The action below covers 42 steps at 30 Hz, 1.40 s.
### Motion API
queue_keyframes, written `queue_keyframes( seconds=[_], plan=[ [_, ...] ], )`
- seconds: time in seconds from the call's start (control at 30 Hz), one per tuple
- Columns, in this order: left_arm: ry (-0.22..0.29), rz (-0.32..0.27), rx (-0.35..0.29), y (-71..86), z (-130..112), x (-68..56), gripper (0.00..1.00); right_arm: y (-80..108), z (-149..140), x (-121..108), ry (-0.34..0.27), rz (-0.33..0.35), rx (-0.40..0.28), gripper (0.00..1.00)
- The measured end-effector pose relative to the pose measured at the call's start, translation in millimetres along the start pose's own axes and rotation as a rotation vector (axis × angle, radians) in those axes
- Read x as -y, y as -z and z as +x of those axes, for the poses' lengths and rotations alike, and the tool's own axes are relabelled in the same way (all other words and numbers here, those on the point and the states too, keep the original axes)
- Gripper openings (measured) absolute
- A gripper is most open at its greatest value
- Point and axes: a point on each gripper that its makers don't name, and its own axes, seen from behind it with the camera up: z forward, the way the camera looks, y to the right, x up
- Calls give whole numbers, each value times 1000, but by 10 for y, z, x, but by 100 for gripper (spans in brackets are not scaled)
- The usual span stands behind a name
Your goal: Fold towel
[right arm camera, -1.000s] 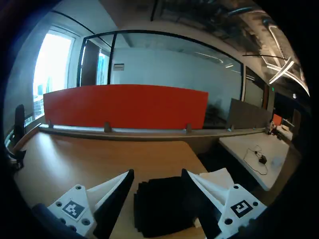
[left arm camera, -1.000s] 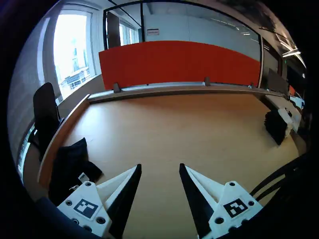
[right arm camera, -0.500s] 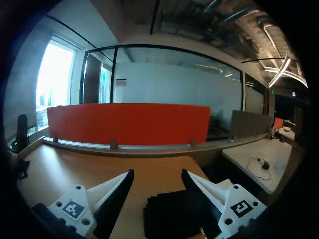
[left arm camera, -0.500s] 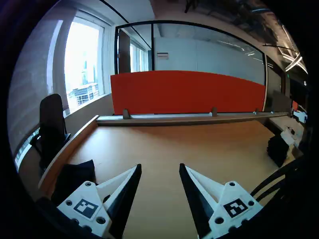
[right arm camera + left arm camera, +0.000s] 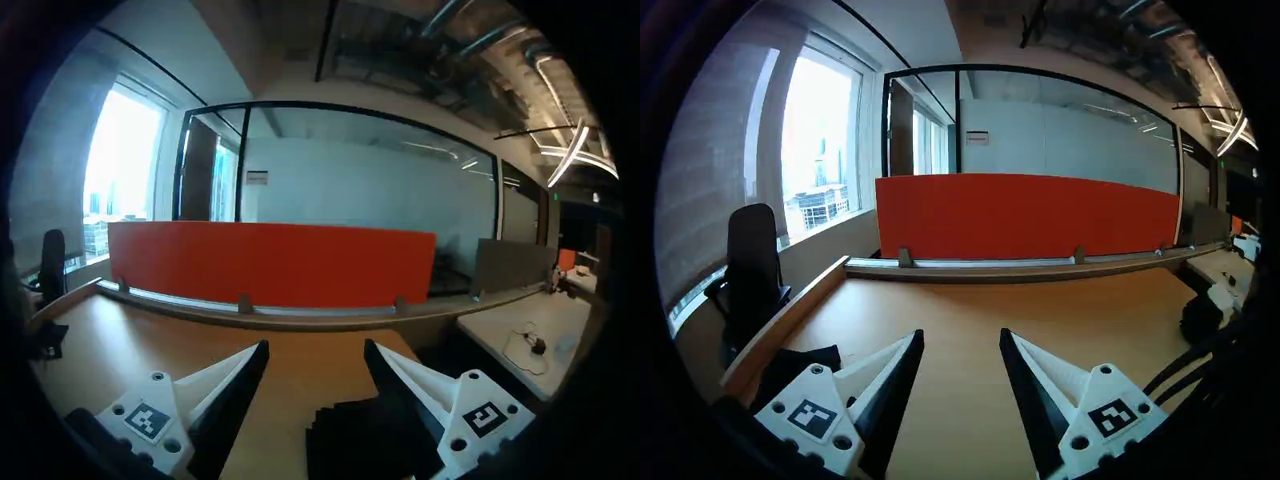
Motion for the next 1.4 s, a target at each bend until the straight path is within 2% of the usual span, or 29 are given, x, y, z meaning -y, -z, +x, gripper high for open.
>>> queue_keyframes(
  seconds=[0.4,0.7,1.0,1.4],
  plan=[
    [28,-4,-45,-4,154,14,69,39,232,629,-34,82,-37,91],
    [50,-6,-84,19,322,55,69,10,287,1012,-44,112,-52,92],
    [45,-13,-113,8,423,86,69,-27,349,1275,-77,117,-64,92],
    [47,-22,-129,-14,369,105,69,-5,430,1436,-51,129,-60,91]
  ],
)
